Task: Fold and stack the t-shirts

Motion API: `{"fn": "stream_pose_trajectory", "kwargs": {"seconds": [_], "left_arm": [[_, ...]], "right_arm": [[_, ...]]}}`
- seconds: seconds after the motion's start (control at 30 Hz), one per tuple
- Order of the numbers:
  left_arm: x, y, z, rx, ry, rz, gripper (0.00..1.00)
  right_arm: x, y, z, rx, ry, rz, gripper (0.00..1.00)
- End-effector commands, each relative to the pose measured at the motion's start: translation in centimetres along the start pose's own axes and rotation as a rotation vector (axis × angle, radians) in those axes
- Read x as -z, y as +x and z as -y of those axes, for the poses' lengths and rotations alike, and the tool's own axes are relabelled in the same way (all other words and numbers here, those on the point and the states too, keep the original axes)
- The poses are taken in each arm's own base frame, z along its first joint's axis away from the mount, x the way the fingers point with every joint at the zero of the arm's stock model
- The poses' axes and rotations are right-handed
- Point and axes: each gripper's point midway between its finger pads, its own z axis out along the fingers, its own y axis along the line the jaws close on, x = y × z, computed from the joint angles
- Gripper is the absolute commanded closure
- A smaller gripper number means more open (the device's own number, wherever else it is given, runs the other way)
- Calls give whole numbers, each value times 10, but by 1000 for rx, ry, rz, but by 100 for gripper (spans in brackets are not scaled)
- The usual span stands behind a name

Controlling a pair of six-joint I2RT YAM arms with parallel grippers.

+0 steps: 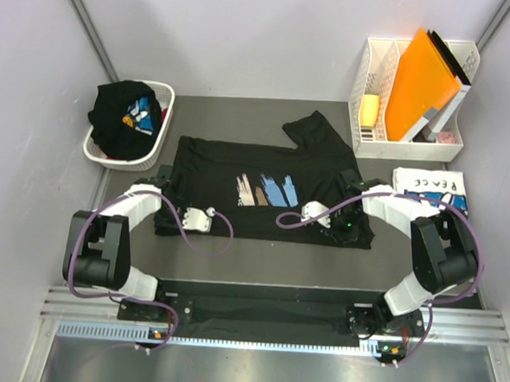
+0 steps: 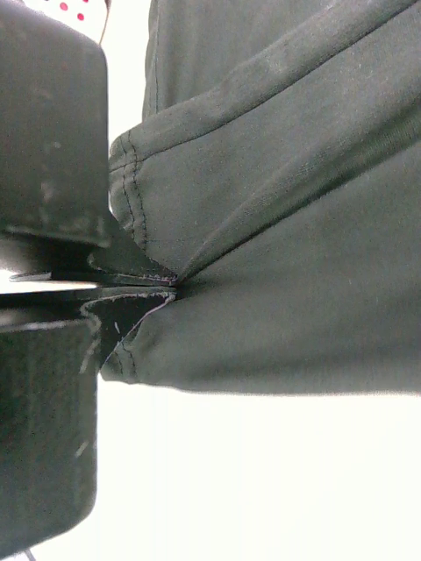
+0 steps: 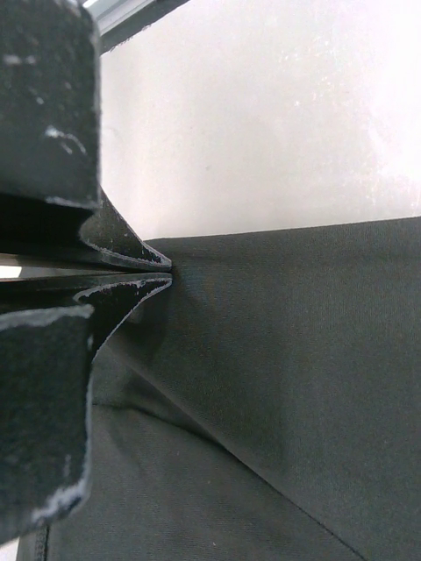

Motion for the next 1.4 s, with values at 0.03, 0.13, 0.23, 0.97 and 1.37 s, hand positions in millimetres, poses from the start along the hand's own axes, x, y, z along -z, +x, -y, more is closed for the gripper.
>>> {"fn": "stream_pose_trajectory", "kwargs": {"seconds": [0.03, 0.13, 0.23, 0.97, 1.37], "left_arm": [[-1, -9, 49, 2, 146, 59, 100], [0, -9, 57, 6, 160, 59, 100], [1, -9, 62, -2, 158, 60, 100], [0, 8, -49, 198, -200, -16, 100], [10, 15, -63, 172, -158, -28, 100]], "right_arm": [[-15, 46, -68, -29, -263, -182, 100], [-17, 45, -73, -19, -275, -178, 100], [-18, 44, -78, -5, -279, -181, 100], [-17, 34, -61, 2, -208, -169, 100], [-21, 31, -53, 9, -209, -173, 100]]}}
